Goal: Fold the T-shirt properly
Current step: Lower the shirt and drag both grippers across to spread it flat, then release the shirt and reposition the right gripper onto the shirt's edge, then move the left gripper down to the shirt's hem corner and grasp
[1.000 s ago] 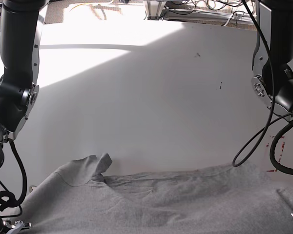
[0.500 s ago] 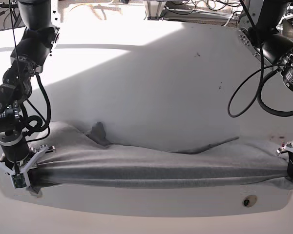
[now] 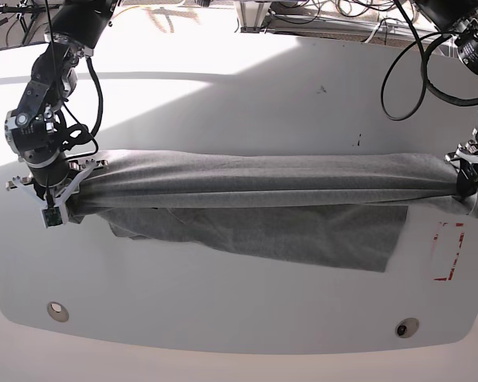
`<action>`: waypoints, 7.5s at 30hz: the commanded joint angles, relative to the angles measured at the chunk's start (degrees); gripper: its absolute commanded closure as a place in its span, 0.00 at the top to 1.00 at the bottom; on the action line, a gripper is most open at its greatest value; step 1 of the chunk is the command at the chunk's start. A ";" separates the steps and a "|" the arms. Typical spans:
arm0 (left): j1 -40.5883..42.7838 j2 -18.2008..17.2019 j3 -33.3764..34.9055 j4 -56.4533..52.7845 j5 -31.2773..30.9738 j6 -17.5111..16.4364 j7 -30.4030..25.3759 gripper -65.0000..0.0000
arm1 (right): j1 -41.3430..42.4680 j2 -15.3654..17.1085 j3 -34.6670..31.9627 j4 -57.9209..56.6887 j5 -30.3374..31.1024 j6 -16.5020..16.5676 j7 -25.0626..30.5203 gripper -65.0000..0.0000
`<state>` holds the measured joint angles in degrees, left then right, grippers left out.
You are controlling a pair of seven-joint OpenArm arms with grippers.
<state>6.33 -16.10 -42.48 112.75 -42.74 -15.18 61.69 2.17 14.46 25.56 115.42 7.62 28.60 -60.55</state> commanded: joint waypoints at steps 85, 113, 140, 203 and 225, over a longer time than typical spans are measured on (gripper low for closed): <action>-14.46 -2.85 10.17 -13.98 12.63 -3.24 0.33 0.69 | -0.99 -10.19 6.66 -8.12 -2.03 -0.78 0.99 0.75; -16.13 -3.02 10.17 -15.30 12.72 -3.24 0.07 0.69 | 5.25 -8.08 6.66 -28.95 -1.42 -0.78 8.03 0.75; -21.67 -2.85 10.17 -24.09 17.47 -3.24 -2.22 0.69 | 0.07 -9.67 6.31 -31.06 -1.42 -0.51 10.93 0.08; -43.38 -0.39 41.91 -84.22 17.29 -0.78 -34.22 0.37 | -1.52 -9.14 1.03 -24.38 -1.51 -0.51 10.84 0.02; -36.44 -1.35 40.15 -64.88 17.03 -0.42 -29.38 0.00 | -1.43 -9.32 0.94 -17.44 -1.42 -0.51 9.96 0.02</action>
<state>-29.65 -16.23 -0.86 42.11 -25.28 -15.27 30.22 -0.03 4.60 26.41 93.06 5.61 28.10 -51.24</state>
